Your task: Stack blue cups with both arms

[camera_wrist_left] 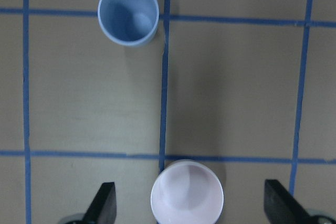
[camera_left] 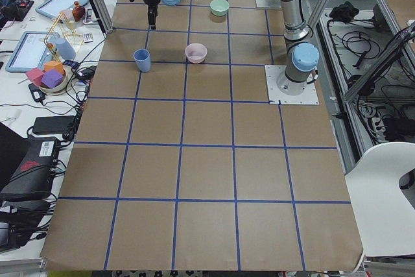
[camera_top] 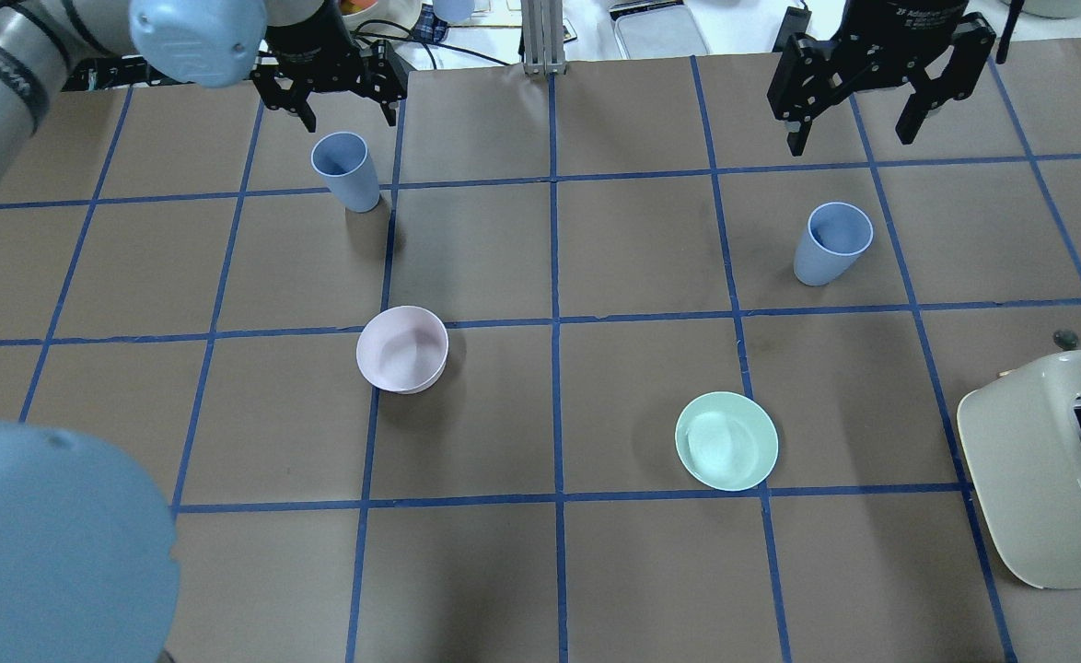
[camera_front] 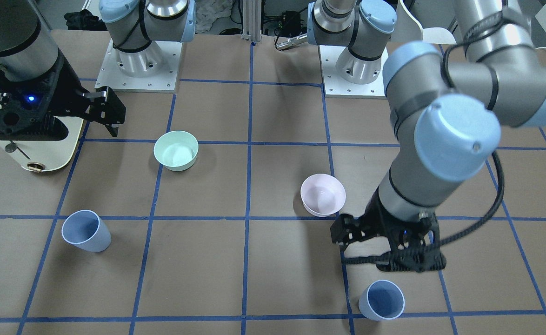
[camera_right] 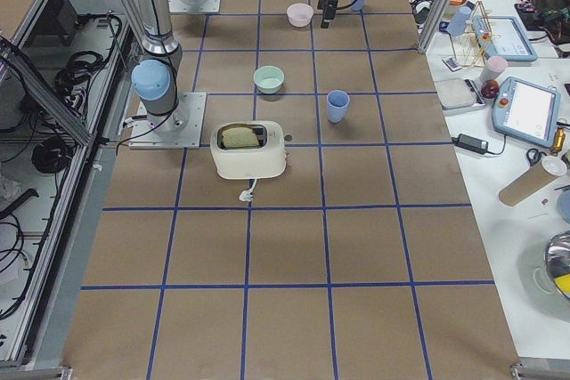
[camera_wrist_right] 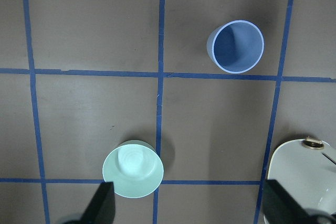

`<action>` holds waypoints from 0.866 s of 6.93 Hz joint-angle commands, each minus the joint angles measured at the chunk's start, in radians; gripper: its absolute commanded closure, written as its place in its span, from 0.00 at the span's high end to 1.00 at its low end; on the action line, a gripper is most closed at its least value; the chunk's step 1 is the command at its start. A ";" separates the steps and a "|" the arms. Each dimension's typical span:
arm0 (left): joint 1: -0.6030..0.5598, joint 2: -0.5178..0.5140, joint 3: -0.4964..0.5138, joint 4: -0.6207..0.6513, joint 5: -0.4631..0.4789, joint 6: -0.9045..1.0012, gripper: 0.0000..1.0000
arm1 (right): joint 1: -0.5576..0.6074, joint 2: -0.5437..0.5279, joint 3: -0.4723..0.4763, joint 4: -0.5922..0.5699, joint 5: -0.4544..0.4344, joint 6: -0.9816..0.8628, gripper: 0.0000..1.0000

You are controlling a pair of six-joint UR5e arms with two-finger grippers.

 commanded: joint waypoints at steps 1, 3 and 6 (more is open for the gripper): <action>0.000 -0.167 0.063 0.079 0.077 0.032 1.00 | -0.005 -0.001 0.002 -0.014 0.010 0.001 0.93; 0.000 -0.203 0.063 0.067 0.100 0.034 0.69 | -0.022 -0.002 0.008 -0.017 0.064 0.000 0.92; 0.000 -0.227 0.063 0.108 0.102 0.037 0.01 | -0.019 -0.025 0.061 -0.094 0.061 0.000 0.95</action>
